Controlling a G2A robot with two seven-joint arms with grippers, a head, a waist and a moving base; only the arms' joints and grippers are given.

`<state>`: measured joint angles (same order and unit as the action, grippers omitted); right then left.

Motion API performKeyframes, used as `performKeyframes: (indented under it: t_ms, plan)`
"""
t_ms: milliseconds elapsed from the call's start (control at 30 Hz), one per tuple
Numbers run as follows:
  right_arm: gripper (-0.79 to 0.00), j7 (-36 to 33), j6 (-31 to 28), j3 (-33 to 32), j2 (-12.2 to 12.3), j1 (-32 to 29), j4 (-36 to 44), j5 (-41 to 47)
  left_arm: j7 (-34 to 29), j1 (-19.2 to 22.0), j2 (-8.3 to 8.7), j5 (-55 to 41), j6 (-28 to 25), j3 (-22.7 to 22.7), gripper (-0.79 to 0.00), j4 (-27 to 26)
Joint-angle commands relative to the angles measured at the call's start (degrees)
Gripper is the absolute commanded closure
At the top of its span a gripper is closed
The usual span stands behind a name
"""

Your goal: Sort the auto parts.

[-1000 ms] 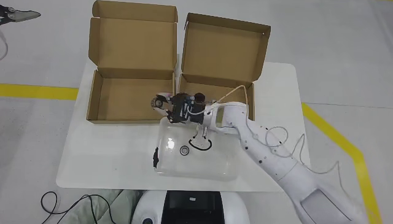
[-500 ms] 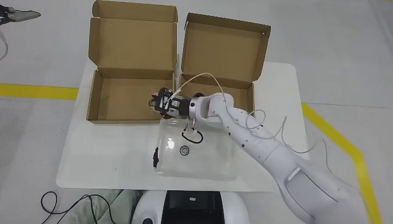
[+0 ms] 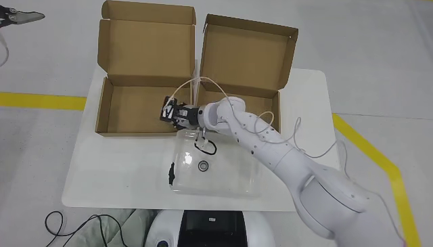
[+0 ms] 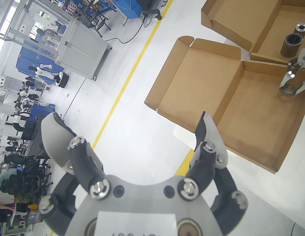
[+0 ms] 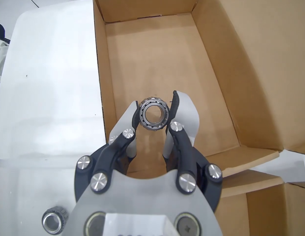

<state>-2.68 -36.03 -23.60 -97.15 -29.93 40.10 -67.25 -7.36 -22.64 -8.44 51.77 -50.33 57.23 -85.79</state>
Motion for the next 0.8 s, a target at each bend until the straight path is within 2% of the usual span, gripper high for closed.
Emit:
performKeyframes:
  t_ms: [0,133,233,333,367,467,567,767]
  plan:
    - [0.000,-0.4,-0.1,0.3,-0.8,0.5,-1.5,0.0,0.0,0.0,0.00,0.0,0.0,0.0,-0.785,0.0]
    - [0.000,-0.5,-0.1,0.7,-2.5,1.3,-4.9,0.3,0.0,0.0,0.00,0.0,0.0,0.0,-0.785,0.0]
    - [-0.037,-0.3,-0.3,1.0,-3.6,1.8,-7.1,0.3,0.0,0.0,0.00,0.0,0.0,0.0,-0.785,0.0]
    - [-0.129,0.3,-0.5,1.2,-4.6,2.3,-9.0,0.2,0.0,0.0,0.00,0.0,0.0,0.0,-0.785,0.0]
    - [-0.135,0.5,-0.4,1.2,-5.0,2.5,-9.6,0.1,0.0,0.0,0.00,0.0,0.0,0.0,-0.785,0.0]
    - [-0.246,0.8,-0.3,1.3,-5.9,3.1,-10.9,-0.3,0.0,0.0,0.00,0.0,0.0,0.0,-0.785,0.0]
    - [-0.302,1.1,-0.3,1.2,-6.6,3.7,-12.2,-0.6,0.0,0.0,0.00,0.0,0.0,0.0,-0.785,0.0]
    - [-0.326,2.7,-0.3,1.0,-7.7,4.6,-13.8,-1.4,0.0,0.0,0.00,0.0,0.0,0.0,-0.785,0.0]
